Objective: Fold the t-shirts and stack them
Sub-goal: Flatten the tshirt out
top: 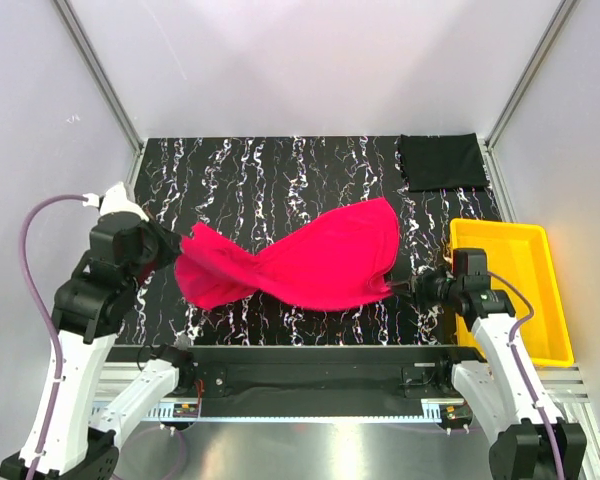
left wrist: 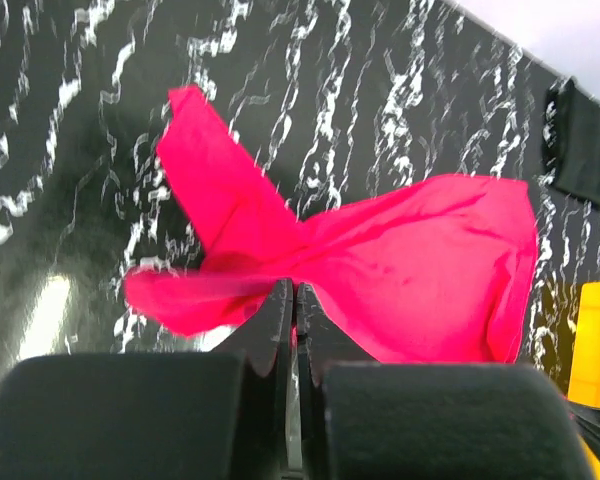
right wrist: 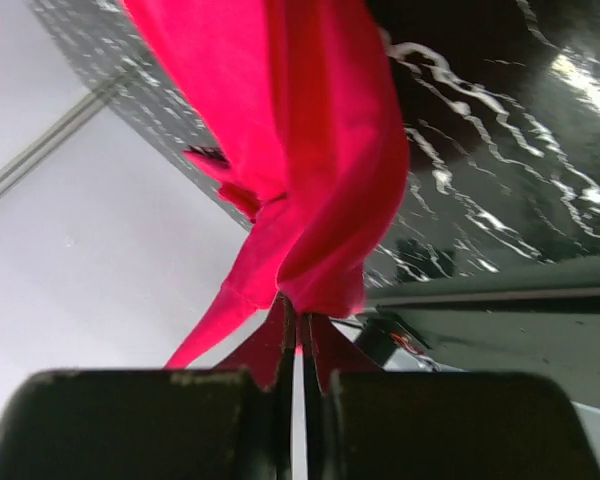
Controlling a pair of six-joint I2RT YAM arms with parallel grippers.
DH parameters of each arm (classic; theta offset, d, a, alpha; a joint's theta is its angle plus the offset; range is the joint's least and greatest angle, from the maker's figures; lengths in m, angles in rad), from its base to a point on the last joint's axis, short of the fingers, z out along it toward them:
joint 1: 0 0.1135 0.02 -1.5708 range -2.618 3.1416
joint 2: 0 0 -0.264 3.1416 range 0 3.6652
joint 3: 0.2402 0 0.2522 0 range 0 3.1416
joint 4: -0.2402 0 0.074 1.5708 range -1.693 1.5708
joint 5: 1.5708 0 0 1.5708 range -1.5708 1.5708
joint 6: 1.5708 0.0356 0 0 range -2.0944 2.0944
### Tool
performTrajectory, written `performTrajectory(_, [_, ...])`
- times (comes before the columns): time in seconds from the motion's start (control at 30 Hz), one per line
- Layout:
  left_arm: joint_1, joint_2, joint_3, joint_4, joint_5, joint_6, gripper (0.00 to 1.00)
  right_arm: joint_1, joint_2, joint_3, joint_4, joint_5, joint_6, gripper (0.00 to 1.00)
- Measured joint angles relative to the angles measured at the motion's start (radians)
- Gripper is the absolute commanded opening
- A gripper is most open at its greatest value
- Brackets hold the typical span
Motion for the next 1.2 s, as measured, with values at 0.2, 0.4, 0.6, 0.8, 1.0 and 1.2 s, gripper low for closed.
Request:
performTrajectory(0.2, [0.000, -0.046, -0.072, -0.011, 0.018, -0.043, 0.00, 0.000, 0.116, -0.019, -0.023, -0.036, -0.097, 0.47])
performTrajectory(0.4, [0.000, -0.055, -0.085, -0.013, 0.024, -0.051, 0.00, 0.001, 0.243, 0.193, -0.236, 0.036, -0.436, 0.66])
performTrajectory(0.6, [0.000, -0.059, -0.098, -0.011, 0.048, -0.058, 0.00, 0.100, 0.408, 0.462, -0.326, 0.111, -0.750, 0.64])
performTrajectory(0.8, [0.000, -0.058, -0.135, -0.012, 0.078, -0.064, 0.00, 0.315, 0.729, 0.531, -0.368, 0.248, -0.832, 0.66])
performTrajectory(1.0, [0.001, -0.040, -0.230, 0.024, 0.132, -0.063, 0.00, 0.318, 0.787, 0.520, -0.417, 0.341, -0.833, 0.62])
performTrajectory(1.2, [0.002, 0.036, -0.357, 0.053, 0.182, -0.054, 0.00, 0.318, 0.893, 0.584, -0.396, 0.364, -0.830, 0.57])
